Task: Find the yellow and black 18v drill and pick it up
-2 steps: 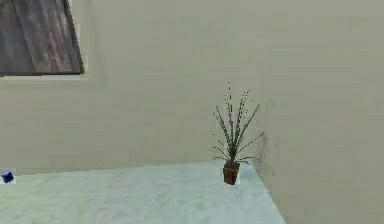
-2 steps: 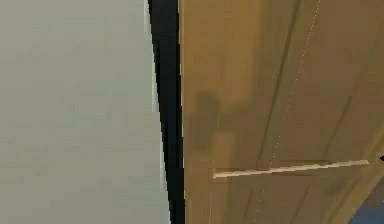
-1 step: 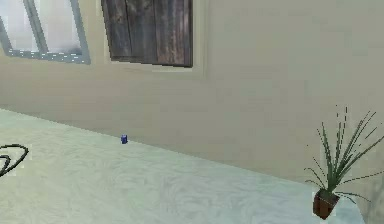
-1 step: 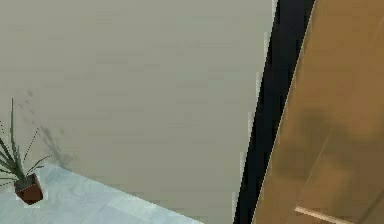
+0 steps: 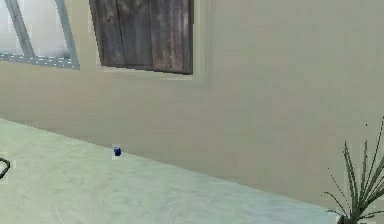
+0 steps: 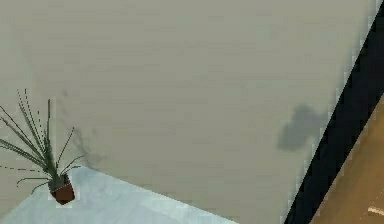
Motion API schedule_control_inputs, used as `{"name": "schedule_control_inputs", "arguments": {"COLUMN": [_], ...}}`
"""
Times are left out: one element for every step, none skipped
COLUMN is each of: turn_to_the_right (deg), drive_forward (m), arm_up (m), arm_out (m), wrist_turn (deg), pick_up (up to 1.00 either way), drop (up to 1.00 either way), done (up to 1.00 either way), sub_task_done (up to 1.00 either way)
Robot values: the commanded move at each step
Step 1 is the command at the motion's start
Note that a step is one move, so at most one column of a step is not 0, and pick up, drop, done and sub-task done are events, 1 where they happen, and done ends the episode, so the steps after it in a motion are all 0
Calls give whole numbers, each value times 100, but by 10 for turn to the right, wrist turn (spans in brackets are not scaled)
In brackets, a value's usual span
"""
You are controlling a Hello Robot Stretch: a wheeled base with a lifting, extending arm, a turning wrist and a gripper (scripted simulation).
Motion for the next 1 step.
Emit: {"name": "schedule_control_inputs", "arguments": {"turn_to_the_right": [30], "drive_forward": [0], "arm_up": [0], "arm_out": [0], "wrist_turn": [0], "pick_up": [0], "drop": [0], "done": [0], "sub_task_done": [0]}}
